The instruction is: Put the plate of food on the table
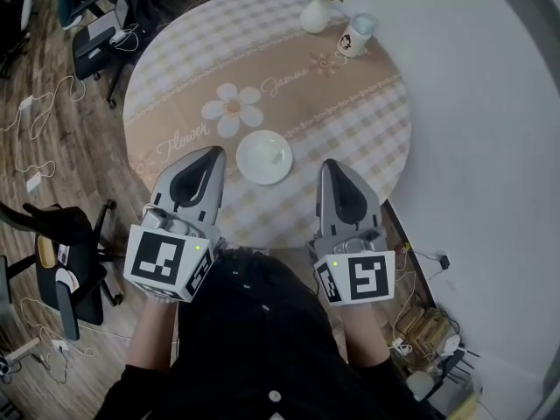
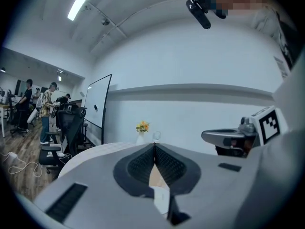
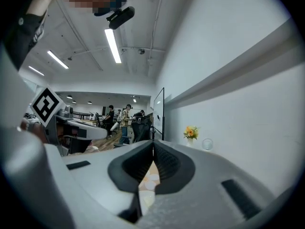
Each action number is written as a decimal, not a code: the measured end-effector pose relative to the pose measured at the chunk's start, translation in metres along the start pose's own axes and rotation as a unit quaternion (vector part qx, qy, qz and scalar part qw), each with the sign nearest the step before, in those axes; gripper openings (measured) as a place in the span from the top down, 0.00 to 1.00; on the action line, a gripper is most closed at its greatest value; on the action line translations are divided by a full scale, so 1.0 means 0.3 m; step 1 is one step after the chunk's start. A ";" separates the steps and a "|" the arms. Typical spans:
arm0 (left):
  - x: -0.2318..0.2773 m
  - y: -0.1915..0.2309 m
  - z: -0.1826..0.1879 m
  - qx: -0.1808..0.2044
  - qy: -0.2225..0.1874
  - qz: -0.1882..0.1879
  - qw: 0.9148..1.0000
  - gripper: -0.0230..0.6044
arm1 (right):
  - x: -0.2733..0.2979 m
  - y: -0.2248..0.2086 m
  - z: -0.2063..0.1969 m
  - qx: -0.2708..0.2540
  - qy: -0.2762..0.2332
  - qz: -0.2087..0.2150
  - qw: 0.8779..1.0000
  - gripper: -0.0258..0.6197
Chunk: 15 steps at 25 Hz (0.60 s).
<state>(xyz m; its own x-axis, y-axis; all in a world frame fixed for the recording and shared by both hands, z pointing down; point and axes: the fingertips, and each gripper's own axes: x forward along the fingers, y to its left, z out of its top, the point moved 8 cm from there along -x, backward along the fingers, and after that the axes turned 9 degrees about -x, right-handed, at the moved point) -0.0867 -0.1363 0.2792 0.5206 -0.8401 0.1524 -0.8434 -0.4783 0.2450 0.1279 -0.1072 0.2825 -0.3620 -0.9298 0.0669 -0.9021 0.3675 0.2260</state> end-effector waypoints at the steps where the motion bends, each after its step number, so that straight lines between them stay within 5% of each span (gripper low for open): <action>1: -0.002 -0.005 0.002 0.003 -0.002 -0.002 1.000 0.96 | -0.001 0.003 0.006 -0.001 -0.001 0.001 1.000 0.96; 15: -0.007 -0.038 -0.013 0.003 0.015 -0.026 1.000 0.96 | -0.006 0.006 0.018 -0.001 -0.004 0.001 1.000 0.96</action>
<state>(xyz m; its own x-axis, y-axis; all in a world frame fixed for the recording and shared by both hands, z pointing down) -0.0776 -0.1280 0.2798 0.5678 -0.8059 0.1677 -0.8156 -0.5231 0.2473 0.1257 -0.1049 0.2776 -0.3655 -0.9288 0.0605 -0.9010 0.3694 0.2276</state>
